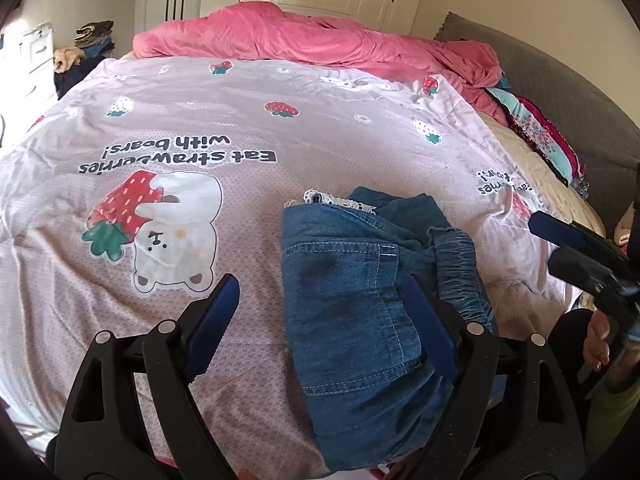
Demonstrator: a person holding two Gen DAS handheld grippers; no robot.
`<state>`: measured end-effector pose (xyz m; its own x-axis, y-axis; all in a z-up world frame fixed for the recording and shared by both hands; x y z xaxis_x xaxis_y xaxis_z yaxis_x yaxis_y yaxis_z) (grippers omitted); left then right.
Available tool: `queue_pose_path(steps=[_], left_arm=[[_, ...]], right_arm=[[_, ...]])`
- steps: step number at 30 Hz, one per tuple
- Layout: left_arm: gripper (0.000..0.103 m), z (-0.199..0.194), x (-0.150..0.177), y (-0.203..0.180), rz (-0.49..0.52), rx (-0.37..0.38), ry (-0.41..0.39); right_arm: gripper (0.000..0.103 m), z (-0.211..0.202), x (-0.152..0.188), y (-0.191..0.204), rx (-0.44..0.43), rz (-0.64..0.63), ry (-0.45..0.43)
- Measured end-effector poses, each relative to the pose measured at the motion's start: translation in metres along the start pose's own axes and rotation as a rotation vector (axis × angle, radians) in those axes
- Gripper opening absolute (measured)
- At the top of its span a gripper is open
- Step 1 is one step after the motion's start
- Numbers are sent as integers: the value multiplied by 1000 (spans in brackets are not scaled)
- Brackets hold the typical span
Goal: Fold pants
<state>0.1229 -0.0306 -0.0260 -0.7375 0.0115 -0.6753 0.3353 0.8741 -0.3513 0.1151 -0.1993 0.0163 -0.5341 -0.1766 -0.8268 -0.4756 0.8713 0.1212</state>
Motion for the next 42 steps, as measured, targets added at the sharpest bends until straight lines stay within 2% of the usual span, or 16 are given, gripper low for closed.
queue_pose_path(steps=[4, 11, 16, 21, 23, 26, 31, 39, 42], left_arm=[[77, 5, 4, 3, -7, 4, 17], [77, 24, 21, 9, -39, 42, 71], [77, 38, 29, 7, -51, 78, 96], [70, 45, 33, 9, -76, 116, 97], [59, 48, 33, 7, -80, 139, 95], [52, 52, 31, 3, -87, 155, 79], [41, 47, 25, -2, -82, 162, 55], [40, 33, 3, -13, -59, 182, 10], [40, 29, -12, -13, -46, 175, -14]], right_arm=[[57, 13, 8, -13, 52, 31, 52], [57, 44, 34, -31, 150, 65, 208], [57, 66, 56, -38, 127, 141, 335], [56, 74, 64, -44, 105, 210, 386], [50, 75, 64, -42, 91, 211, 390], [39, 77, 61, -32, 55, 195, 384], [28, 74, 53, -23, 49, 140, 339], [28, 59, 27, -11, 7, 99, 230], [28, 61, 11, -12, 31, 70, 203]])
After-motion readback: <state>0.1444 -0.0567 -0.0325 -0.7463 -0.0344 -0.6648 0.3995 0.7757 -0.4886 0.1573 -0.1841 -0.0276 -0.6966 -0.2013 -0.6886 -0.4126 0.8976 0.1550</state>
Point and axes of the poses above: each gripper's, at about its wrist camera, not at the fingertips, and z roughly the way its jaws point, y to its left, x to its underside, the point moved 6 cm from there along z, roughly the way its jaws point, and after that the axes turned 14 degrees about x, right-handed, at the moved point
